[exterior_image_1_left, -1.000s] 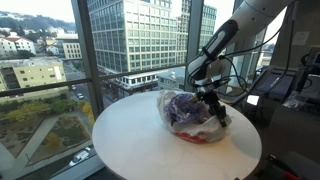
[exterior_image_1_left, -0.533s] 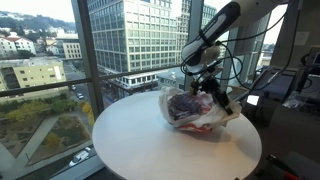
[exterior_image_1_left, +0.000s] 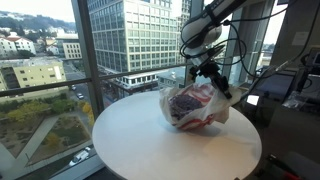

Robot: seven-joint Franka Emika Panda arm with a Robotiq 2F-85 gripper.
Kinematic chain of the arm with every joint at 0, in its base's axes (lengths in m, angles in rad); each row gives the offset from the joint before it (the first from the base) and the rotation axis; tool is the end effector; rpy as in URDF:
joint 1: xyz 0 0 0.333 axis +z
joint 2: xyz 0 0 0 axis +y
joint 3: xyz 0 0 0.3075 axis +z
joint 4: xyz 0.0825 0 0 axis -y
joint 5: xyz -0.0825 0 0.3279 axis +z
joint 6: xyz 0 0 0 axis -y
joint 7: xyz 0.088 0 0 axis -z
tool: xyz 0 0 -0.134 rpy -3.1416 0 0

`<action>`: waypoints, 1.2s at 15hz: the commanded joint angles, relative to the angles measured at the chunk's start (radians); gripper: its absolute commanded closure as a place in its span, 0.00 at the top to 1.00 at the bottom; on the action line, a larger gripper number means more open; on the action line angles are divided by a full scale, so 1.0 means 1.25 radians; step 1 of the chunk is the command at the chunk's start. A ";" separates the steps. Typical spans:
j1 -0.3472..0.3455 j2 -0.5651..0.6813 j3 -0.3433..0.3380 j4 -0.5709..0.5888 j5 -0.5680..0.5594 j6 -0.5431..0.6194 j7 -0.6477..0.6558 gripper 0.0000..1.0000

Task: Put the items, which are on the table, in the plastic

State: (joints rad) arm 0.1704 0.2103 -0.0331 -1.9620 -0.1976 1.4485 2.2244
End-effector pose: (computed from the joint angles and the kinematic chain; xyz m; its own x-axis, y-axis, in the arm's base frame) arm 0.4404 0.0328 0.3428 -0.2602 -0.8037 0.5352 -0.7423 0.5210 0.4214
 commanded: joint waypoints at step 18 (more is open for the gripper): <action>0.021 -0.196 0.115 -0.254 -0.301 0.342 -0.356 1.00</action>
State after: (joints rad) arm 0.2048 0.1151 0.0903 -2.1409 -0.5251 1.7792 1.8414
